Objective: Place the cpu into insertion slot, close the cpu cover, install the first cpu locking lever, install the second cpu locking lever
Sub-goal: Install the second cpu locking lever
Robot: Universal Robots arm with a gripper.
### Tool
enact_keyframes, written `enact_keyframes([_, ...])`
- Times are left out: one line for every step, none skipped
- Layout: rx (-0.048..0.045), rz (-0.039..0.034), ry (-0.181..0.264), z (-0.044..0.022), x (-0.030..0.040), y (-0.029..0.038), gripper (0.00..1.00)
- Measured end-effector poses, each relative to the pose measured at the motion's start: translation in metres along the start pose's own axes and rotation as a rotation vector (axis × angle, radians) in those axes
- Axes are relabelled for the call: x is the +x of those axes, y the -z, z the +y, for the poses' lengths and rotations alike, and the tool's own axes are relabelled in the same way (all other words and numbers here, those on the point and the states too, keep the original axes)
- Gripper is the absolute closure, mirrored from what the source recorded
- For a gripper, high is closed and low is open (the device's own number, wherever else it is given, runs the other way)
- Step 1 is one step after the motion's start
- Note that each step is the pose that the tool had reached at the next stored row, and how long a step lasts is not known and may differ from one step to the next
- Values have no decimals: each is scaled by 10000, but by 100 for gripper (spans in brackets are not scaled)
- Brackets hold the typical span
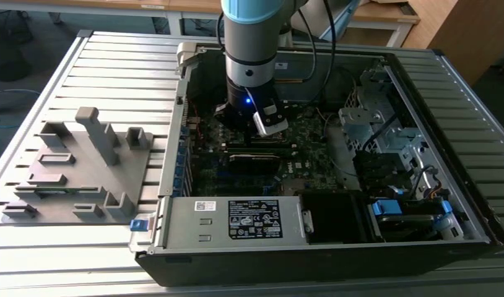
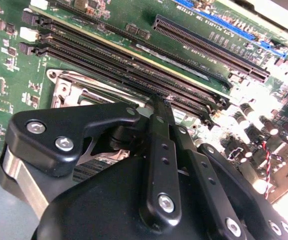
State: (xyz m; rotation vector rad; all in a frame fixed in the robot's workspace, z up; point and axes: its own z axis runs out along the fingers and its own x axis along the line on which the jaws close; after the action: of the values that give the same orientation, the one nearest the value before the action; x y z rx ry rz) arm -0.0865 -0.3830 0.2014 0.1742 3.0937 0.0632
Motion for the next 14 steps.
enact_keyframes([-1,-1,-1,0,3,-1,90])
enact_keyframes([-1,-1,-2,0,7,-1,90])
enact_keyframes([0,0,0,-1,10,0,90])
enact_keyframes([1,1,0,-2,11,0,90])
enact_keyframes([1,1,1,-1,12,0,90])
enact_keyframes([1,1,1,-1,12,0,90])
enact_keyframes([0,0,0,-2,13,0,90])
enact_keyframes([1,1,0,-2,15,0,90])
enact_keyframes([1,1,0,-2,15,0,90])
enact_keyframes([0,0,0,-2,15,0,90])
enact_keyframes([1,1,0,-2,15,0,90])
enact_keyframes([0,1,0,-2,15,0,90])
enact_keyframes([1,0,-1,-2,16,0,90])
enact_keyframes([1,1,0,-2,17,0,90])
